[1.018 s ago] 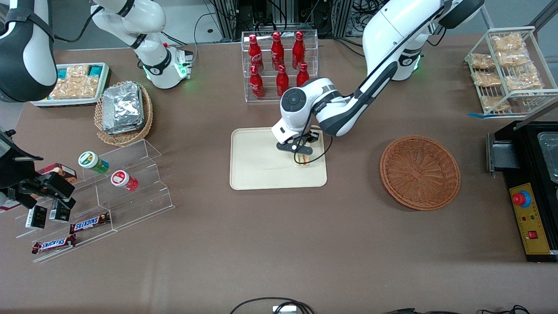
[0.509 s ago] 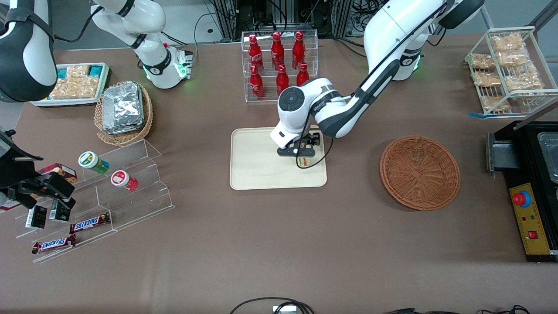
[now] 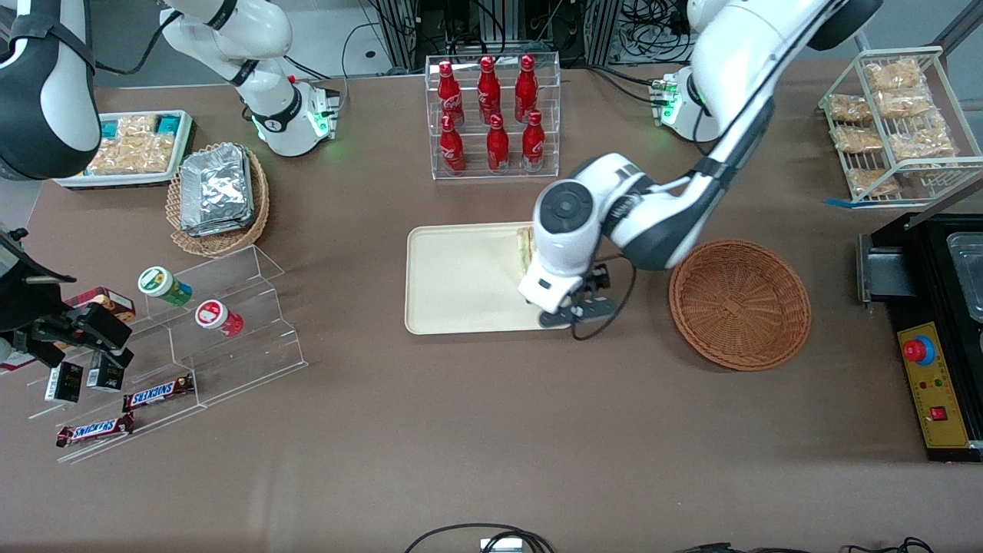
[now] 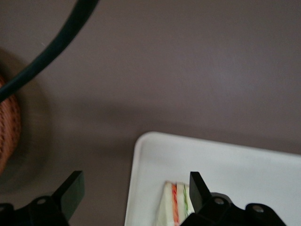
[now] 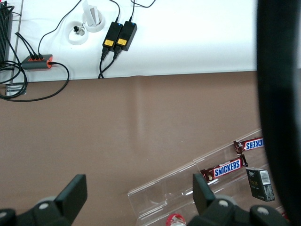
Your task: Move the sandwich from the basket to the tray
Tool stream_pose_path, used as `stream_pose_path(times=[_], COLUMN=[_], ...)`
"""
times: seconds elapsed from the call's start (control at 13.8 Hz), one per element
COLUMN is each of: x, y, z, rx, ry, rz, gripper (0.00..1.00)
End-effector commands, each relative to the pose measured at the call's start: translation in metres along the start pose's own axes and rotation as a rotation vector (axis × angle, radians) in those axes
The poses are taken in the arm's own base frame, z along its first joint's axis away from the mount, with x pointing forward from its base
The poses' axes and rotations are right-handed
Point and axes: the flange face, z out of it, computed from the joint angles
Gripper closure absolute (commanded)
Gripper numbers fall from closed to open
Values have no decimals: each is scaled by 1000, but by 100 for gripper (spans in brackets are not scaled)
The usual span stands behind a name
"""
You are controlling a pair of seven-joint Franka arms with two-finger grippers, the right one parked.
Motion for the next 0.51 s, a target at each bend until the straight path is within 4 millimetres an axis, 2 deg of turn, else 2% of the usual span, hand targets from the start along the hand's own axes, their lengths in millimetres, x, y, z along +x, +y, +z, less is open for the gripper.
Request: stream_pose_path(times=[0.0,0.22,0.44], x=[33,57,69], y=[-36,-74,-96], z=[-27,-43,-54], rx=[-25,-1,-16], ry=[-6,-3,-19], rz=[-96,-162,-167], gripper=[1,1,1])
